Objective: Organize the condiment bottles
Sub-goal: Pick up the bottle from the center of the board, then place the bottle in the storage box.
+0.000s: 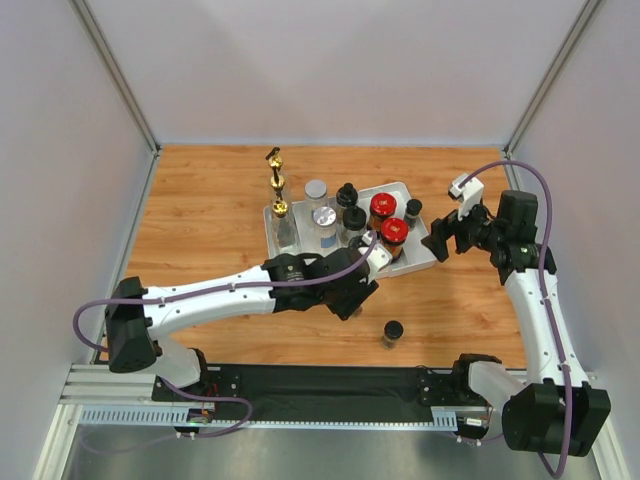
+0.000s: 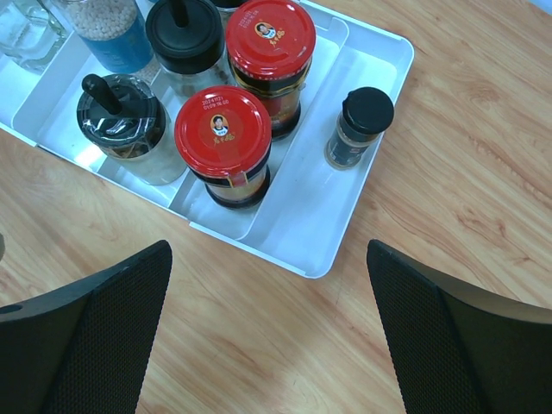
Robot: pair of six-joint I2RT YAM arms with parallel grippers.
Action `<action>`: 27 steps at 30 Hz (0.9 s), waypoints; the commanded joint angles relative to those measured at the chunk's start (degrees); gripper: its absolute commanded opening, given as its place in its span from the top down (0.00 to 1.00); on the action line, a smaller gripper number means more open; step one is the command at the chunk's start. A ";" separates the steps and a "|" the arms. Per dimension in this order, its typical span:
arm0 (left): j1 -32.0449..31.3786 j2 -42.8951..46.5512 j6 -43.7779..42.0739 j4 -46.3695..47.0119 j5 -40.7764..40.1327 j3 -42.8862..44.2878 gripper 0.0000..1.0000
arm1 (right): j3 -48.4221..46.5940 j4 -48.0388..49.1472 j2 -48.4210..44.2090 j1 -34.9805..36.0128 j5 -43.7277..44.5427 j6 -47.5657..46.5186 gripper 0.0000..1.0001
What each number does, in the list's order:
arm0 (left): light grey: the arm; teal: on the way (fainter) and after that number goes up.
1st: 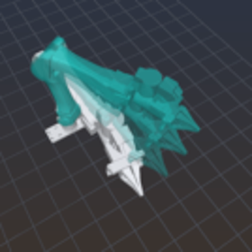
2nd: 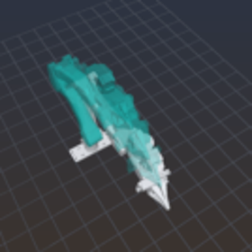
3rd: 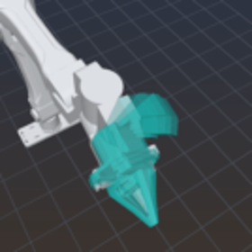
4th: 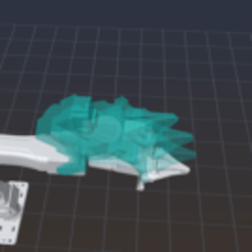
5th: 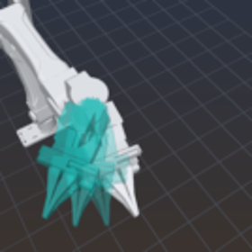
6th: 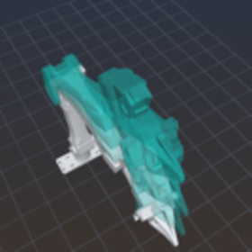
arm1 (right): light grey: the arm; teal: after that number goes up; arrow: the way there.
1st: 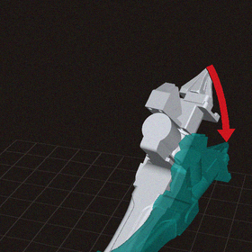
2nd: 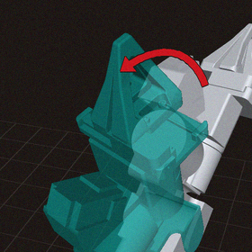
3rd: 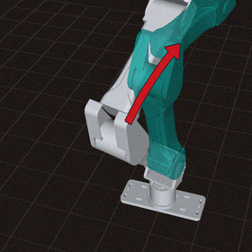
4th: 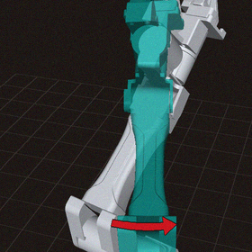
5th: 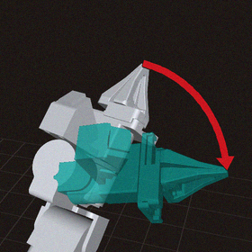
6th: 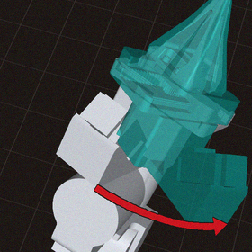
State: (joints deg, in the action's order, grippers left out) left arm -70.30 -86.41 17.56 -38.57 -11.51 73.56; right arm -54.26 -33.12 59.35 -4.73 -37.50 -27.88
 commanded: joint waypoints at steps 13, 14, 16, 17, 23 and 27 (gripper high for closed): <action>4.74 -2.18 -8.15 -1.86 7.46 15.64 0.91 | -0.50 7.89 -1.17 -2.12 13.58 10.55 0.04; 4.74 -3.84 -9.03 -2.65 7.73 17.04 0.91 | -0.67 8.51 -1.08 -2.30 16.81 12.04 0.03; 4.65 -5.60 -10.17 -3.27 7.90 21.09 0.91 | -1.11 9.13 -1.08 -2.56 18.85 14.78 0.02; 4.65 -7.35 -11.31 -3.79 8.17 22.40 0.91 | -1.11 9.39 -1.08 -2.74 19.65 15.39 0.02; 5.09 -16.66 -15.89 -7.13 8.78 36.18 0.91 | -1.02 11.06 -2.84 -4.32 23.69 19.61 0.01; 5.61 -22.04 -17.47 -8.54 9.40 43.24 0.91 | -0.50 12.03 -4.77 -5.90 24.31 20.76 0.01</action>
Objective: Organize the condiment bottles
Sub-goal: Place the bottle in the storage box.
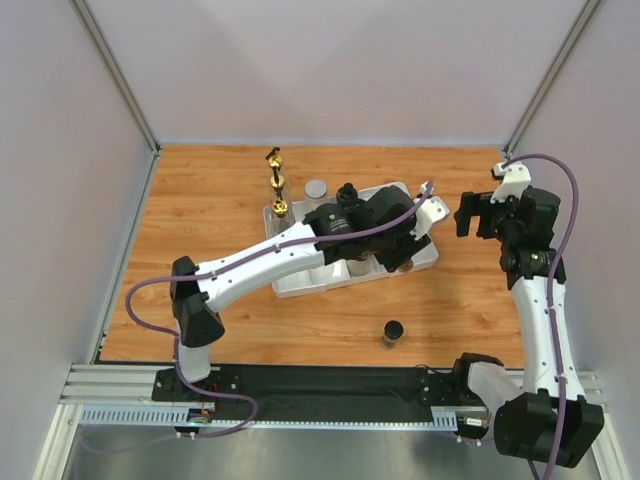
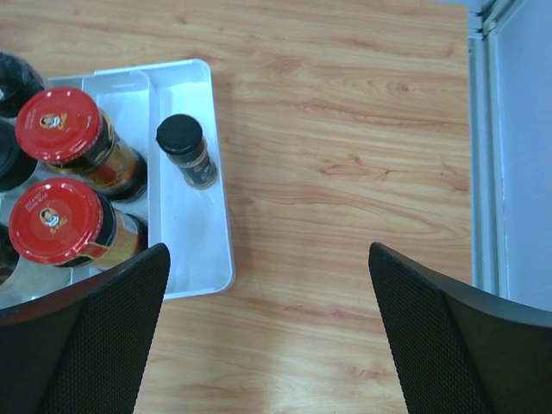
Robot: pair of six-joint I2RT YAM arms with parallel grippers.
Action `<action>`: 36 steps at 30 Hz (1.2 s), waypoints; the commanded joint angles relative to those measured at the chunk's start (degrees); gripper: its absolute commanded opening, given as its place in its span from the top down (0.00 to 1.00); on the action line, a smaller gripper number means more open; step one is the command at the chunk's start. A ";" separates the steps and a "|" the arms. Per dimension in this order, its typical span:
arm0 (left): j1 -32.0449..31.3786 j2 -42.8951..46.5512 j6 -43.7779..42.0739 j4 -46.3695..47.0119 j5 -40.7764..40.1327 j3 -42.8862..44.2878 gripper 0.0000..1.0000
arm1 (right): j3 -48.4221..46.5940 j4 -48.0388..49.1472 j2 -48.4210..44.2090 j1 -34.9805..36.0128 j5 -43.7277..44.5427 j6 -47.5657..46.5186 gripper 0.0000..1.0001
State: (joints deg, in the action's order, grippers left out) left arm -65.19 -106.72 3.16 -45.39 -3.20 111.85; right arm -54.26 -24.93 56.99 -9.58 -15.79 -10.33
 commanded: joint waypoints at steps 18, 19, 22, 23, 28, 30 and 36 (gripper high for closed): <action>2.70 -16.33 -12.39 7.50 4.17 20.68 0.90 | -0.06 4.98 -5.40 -2.98 5.33 5.76 0.00; 2.87 -16.94 -12.39 8.11 4.17 21.03 0.90 | -0.14 4.63 -5.31 -3.16 4.98 5.67 0.00; 3.58 -17.12 -11.25 8.30 4.95 20.95 0.90 | -1.02 3.23 -4.53 -4.04 2.18 3.84 0.00; 3.93 -16.95 -10.72 8.30 5.48 20.60 0.90 | -1.20 1.74 -4.43 -4.30 -1.14 2.87 0.00; 5.16 -12.83 -6.33 7.86 7.94 17.97 0.90 | -1.55 -2.40 -4.52 -5.27 -12.14 -3.98 0.00; 5.33 -11.68 -5.01 6.98 8.82 17.35 0.90 | -1.81 -5.03 -4.96 -5.27 -19.43 -9.69 0.00; 5.69 -6.24 0.00 1.80 11.73 14.80 0.91 | -1.46 -11.54 -7.07 -5.79 -34.63 -22.26 0.00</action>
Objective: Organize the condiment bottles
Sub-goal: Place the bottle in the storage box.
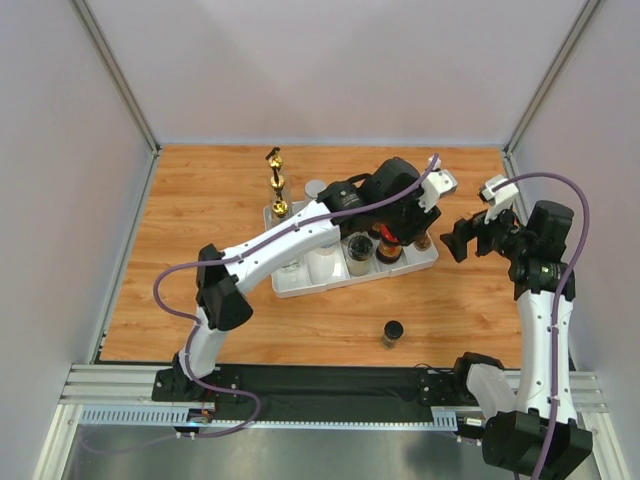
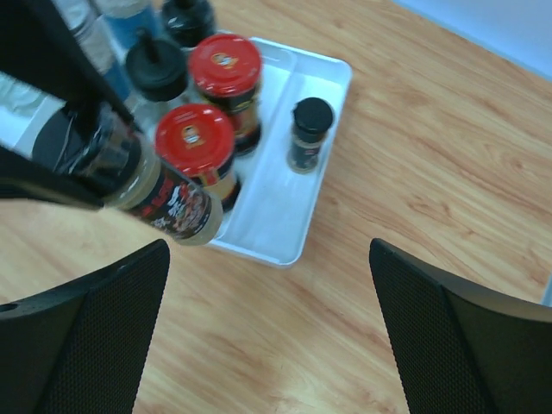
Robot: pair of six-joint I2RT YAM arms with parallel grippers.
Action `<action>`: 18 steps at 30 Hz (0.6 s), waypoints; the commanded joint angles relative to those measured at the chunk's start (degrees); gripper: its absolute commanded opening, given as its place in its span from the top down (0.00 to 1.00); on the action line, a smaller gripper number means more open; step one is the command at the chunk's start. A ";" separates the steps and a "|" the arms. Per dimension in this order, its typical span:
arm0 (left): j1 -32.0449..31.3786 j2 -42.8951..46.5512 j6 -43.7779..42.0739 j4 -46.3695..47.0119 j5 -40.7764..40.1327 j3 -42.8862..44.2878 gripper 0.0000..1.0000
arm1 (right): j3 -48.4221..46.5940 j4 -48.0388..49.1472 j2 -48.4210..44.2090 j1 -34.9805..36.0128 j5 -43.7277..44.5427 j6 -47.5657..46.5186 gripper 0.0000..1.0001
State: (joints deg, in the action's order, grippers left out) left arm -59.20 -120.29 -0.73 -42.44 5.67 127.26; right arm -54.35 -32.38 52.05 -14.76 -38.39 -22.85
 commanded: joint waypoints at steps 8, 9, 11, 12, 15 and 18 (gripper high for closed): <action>-0.13 11.92 8.99 -4.14 4.52 -4.13 0.91 | 2.22 -18.16 -3.80 -0.88 -35.25 -35.93 0.00; -0.13 12.18 9.95 -4.67 5.65 -4.21 0.91 | 2.84 -17.46 -4.41 -0.79 -36.22 -36.12 0.00; -0.13 12.45 11.10 -4.94 6.28 -4.92 0.91 | 2.93 -14.48 -4.59 -0.44 -36.67 -33.59 0.00; -0.13 12.97 11.45 -4.76 6.54 -5.35 0.91 | 2.50 -13.42 -4.33 -0.18 -36.23 -30.44 0.00; -0.13 13.59 12.15 -4.06 6.37 -6.94 0.91 | 0.74 -12.10 -3.36 2.62 -33.43 -27.35 0.02; -0.13 13.33 12.51 -4.06 5.76 -7.12 0.91 | 0.73 -5.79 -3.80 9.39 -21.34 -20.06 0.04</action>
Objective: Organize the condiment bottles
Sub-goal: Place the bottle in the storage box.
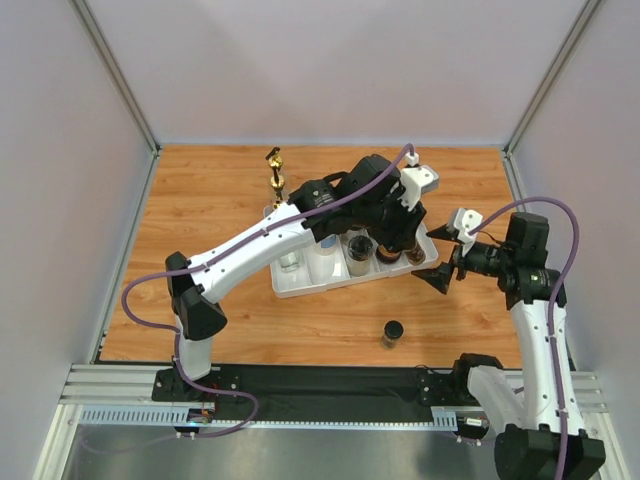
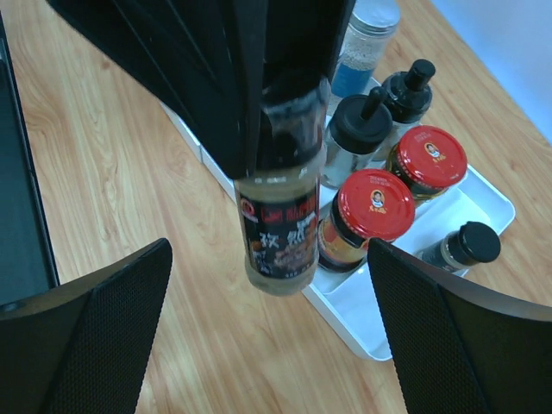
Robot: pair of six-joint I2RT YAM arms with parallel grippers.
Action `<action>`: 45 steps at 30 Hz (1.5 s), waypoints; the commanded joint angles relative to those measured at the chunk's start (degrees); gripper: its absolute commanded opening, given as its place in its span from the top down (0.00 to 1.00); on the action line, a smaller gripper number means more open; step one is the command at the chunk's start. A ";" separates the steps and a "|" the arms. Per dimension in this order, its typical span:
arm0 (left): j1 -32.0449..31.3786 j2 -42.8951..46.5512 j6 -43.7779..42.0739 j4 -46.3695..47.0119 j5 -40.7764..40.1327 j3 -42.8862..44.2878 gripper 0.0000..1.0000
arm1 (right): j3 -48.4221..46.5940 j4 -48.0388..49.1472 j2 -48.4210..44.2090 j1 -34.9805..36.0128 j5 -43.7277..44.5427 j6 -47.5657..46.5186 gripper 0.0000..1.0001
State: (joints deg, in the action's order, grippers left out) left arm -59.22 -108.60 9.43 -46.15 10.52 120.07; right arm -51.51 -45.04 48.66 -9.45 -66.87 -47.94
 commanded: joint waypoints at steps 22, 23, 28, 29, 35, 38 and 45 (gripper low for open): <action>-0.02 1.98 5.42 -0.17 -1.12 -0.19 0.91 | -0.70 16.91 0.38 24.75 35.24 14.72 0.34; -0.10 2.42 5.94 -0.08 -1.21 -0.36 0.91 | -0.61 16.91 0.03 24.66 34.10 14.20 0.33; 0.86 4.97 8.67 1.50 0.63 -2.38 0.91 | -1.93 14.72 -0.32 24.66 31.46 10.08 0.30; 1.04 5.32 9.11 1.76 1.25 -2.82 0.91 | -2.54 13.93 -0.41 24.66 30.49 8.76 0.30; 2.09 7.25 12.44 2.47 3.44 -4.93 0.91 | -3.16 10.23 -0.76 24.57 25.56 4.35 0.30; 2.97 8.66 14.64 4.22 5.29 -7.47 0.91 | -3.51 10.14 -1.11 24.66 25.56 5.22 0.30; 3.41 12.53 15.44 9.23 7.05 -12.83 0.91 | -5.80 11.81 -1.99 24.66 24.17 14.71 0.31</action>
State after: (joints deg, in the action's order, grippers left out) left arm -55.88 -100.05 23.07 -42.00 14.81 108.71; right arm -54.30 -34.50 47.83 14.94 -39.99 -38.20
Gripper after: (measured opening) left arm 0.522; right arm 0.693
